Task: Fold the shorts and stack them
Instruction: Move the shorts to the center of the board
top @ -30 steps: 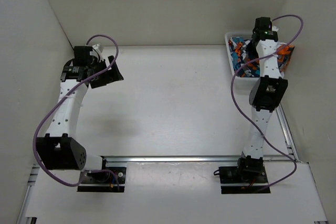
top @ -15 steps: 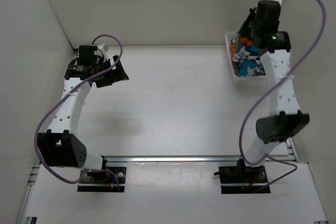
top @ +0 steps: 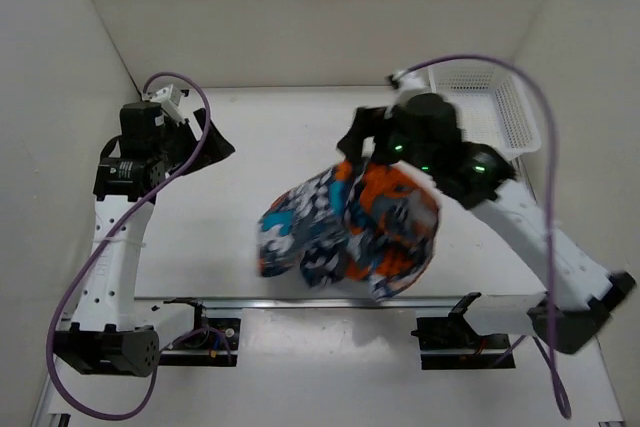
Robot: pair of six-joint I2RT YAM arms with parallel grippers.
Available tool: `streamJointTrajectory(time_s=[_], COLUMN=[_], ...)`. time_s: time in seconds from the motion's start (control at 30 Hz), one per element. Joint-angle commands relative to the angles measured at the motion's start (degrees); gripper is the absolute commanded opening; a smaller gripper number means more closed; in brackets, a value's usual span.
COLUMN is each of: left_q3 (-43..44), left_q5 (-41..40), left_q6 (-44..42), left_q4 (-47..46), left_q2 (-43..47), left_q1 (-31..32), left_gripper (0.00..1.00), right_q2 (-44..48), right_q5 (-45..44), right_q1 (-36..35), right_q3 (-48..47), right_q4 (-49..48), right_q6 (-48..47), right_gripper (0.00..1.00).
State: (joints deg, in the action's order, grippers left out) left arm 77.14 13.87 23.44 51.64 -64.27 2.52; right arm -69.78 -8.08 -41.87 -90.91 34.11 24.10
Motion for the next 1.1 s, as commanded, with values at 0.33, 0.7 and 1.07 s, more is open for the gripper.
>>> streamJointTrajectory(time_s=[0.33,0.7,1.07], left_q3=[0.23,-24.06,-7.13], left_q5=[2.74,-2.87,2.73], left_q6=[0.01,11.44,7.42], left_q4=[5.94,-4.34,-12.09], left_q2=[-3.67,-7.18,-33.27], left_q1=[7.83,15.67,15.67], left_gripper=[0.95,1.00,0.47], right_q2=[-0.89,-4.21,-20.05], right_q5=[-6.62,11.59,4.14], right_q1=[4.06,-8.47,-11.84], right_q3=[12.23,33.69,23.34], right_q4=[10.19,0.98,-0.81], right_q6=[2.70,6.84,5.53], right_gripper=[0.76,1.00,0.06])
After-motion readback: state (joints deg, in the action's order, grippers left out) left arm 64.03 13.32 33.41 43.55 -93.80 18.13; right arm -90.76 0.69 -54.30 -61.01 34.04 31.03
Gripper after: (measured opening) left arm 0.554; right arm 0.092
